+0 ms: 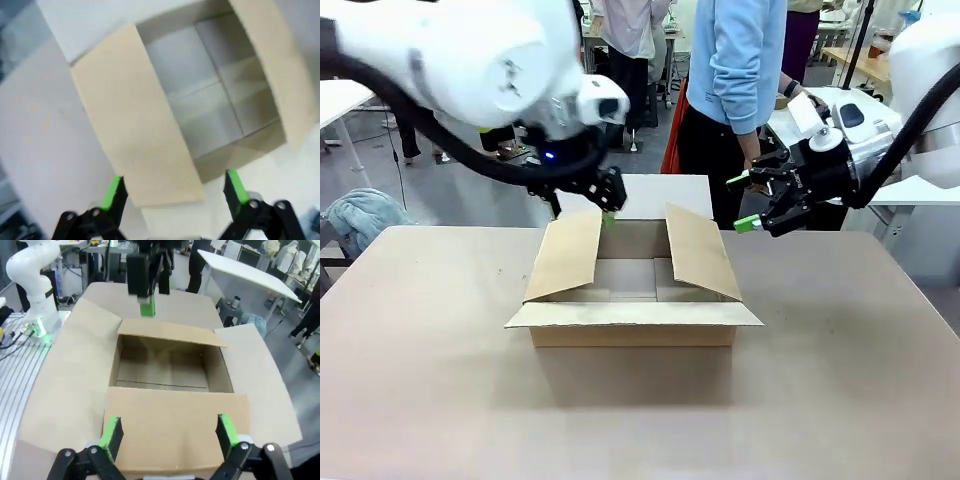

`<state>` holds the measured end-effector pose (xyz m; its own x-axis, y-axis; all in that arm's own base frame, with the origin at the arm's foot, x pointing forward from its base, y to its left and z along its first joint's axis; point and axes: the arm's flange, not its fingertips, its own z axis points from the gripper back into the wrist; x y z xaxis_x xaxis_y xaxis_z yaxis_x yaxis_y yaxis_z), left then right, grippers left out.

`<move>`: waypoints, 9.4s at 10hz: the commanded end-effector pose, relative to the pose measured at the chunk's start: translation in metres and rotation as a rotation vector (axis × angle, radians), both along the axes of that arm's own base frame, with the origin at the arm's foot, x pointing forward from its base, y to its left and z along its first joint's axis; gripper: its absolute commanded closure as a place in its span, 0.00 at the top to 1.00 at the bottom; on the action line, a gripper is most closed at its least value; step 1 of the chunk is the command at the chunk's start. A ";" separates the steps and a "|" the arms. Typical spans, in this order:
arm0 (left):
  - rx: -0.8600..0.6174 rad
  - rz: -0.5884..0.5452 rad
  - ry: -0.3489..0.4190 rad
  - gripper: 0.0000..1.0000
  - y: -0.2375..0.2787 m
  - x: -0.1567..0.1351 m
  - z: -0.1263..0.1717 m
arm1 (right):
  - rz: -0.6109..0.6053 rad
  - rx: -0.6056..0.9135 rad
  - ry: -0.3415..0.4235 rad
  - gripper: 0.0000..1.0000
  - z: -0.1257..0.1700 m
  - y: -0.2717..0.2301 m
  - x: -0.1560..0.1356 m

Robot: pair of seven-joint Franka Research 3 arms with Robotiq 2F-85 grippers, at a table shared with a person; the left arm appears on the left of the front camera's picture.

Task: Pack the gift set into the box.
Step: Place both hands on the side flaps of the Package Box and spread them outward, then lift both hands away from the flaps of the Package Box.

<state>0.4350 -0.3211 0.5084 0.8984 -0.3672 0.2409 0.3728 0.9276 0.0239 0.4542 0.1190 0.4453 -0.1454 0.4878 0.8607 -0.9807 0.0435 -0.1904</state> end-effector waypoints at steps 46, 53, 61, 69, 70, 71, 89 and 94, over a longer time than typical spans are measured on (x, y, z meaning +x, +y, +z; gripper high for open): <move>-0.466 0.142 0.301 1.00 0.254 0.086 -0.080 | -0.917 -0.834 0.963 1.00 0.053 0.210 0.034; -0.466 0.142 0.301 1.00 0.254 0.086 -0.080 | -1.194 -0.697 0.816 1.00 0.051 0.215 0.021; -0.466 0.142 0.301 1.00 0.254 0.086 -0.080 | -1.701 -0.829 0.661 1.00 -0.019 0.233 0.048; -0.466 0.142 0.301 1.00 0.254 0.086 -0.080 | -1.691 -0.615 0.961 1.00 0.005 0.068 0.031; -0.466 0.142 0.301 1.00 0.254 0.086 -0.080 | -1.685 -0.554 1.012 1.00 -0.005 0.045 0.028; -0.466 0.142 0.301 1.00 0.254 0.086 -0.080 | -1.625 -0.460 1.077 1.00 -0.016 0.021 0.022; -0.466 0.142 0.301 1.00 0.254 0.086 -0.080 | -1.685 -0.472 1.068 1.00 -0.018 0.018 0.035; -0.466 0.142 0.301 1.00 0.254 0.086 -0.080 | -1.685 -0.472 1.068 1.00 -0.018 0.018 0.035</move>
